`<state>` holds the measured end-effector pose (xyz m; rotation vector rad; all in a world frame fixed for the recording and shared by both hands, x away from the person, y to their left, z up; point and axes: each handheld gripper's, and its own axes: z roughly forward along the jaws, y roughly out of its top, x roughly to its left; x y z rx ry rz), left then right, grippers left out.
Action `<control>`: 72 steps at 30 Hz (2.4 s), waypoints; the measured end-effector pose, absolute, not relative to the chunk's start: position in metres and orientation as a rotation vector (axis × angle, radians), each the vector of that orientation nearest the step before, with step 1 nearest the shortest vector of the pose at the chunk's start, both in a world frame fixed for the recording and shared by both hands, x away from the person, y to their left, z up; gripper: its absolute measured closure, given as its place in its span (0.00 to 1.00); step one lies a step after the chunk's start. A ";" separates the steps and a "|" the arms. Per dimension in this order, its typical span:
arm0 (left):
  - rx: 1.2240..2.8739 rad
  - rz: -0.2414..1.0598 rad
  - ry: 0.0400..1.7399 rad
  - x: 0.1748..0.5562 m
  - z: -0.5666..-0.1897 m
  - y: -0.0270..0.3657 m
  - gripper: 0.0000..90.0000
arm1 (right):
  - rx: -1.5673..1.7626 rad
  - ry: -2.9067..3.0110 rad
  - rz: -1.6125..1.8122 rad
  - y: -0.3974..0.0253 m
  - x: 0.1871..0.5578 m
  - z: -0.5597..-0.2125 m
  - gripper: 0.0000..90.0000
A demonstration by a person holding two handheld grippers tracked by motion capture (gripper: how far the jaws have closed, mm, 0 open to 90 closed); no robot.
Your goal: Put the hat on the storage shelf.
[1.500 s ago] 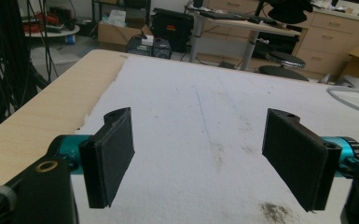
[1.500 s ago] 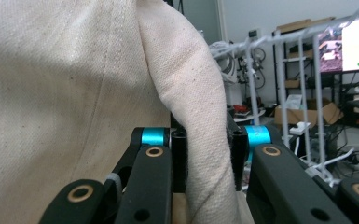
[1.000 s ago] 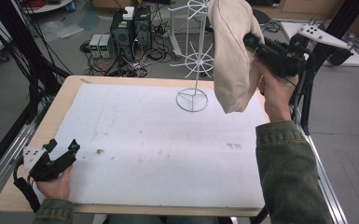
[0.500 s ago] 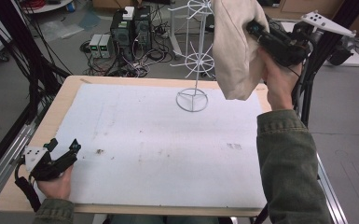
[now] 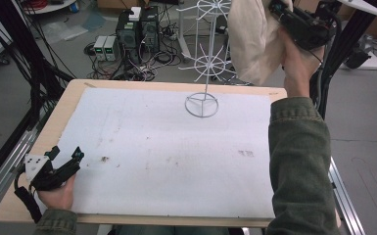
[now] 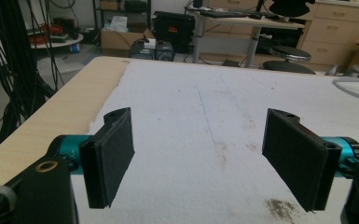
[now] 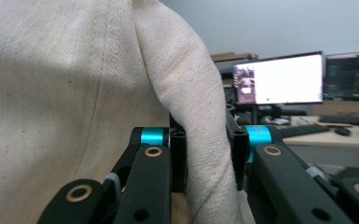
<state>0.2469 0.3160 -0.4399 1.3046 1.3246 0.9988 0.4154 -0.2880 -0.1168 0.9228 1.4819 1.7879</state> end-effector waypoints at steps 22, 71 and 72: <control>1.312 0.986 1.318 0.251 -0.441 0.315 0.28 | 1.029 1.491 1.658 -0.288 0.464 -0.126 0.85; 1.311 0.975 1.306 0.256 -0.440 0.308 0.28 | 1.022 1.505 1.525 -0.276 0.458 -0.169 0.53; 1.313 0.973 1.305 0.256 -0.440 0.307 0.28 | 1.022 1.505 1.525 -0.276 0.458 -0.169 0.53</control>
